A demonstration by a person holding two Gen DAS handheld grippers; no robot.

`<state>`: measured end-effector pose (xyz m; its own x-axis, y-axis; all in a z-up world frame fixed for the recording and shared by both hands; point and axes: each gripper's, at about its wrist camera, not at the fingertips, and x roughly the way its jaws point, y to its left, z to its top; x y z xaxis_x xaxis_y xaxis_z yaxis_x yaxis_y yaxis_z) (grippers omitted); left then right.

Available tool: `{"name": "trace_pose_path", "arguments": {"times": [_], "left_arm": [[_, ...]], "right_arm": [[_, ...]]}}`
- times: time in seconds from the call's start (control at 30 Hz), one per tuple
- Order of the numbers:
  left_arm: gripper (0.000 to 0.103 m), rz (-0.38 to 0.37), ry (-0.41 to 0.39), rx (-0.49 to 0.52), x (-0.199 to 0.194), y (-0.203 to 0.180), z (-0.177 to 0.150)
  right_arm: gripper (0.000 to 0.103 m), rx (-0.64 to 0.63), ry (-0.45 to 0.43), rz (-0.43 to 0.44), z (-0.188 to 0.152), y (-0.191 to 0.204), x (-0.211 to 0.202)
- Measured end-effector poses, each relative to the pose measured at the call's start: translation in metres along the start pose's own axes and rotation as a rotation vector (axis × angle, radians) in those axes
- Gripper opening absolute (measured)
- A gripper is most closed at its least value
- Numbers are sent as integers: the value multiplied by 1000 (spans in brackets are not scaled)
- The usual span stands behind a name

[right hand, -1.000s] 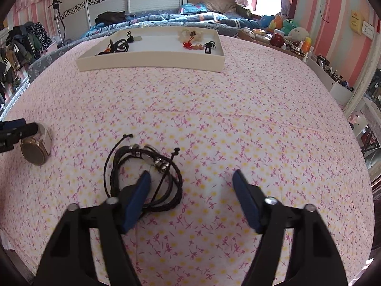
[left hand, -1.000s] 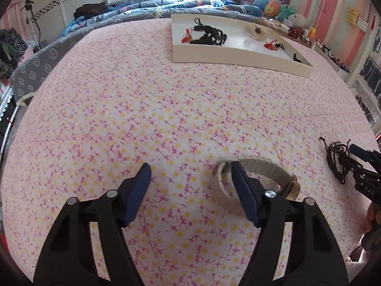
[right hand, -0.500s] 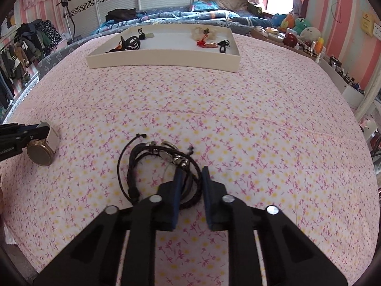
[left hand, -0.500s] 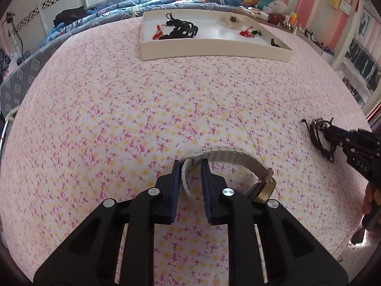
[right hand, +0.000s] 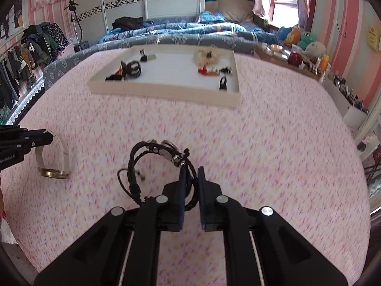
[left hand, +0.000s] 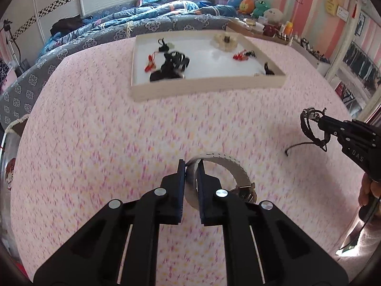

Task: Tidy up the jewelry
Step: 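Close the left tool on the watch strap while the right tool grasps the black earphones, then carry the watch in the left tool while the right tool carries the earphones over the tray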

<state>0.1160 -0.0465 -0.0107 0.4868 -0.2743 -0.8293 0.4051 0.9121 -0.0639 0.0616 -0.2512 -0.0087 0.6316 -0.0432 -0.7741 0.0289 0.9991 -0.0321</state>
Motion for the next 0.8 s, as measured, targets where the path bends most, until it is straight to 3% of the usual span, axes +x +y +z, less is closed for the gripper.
{"name": "trace_pose_path", "arguments": {"times": [0.37,0.53,0.8], "left_arm": [[8,-8,-117,15,-5,-3,75],[8,-72,-151,-34,1,4,118],[8,-112,-132,-60,41,-1,162]], "right_arm": [[9,28,-78,16,66,-20,5],[9,46,-115,5,105,-27,18],[9,90,-106,1,147,-41,59]]}}
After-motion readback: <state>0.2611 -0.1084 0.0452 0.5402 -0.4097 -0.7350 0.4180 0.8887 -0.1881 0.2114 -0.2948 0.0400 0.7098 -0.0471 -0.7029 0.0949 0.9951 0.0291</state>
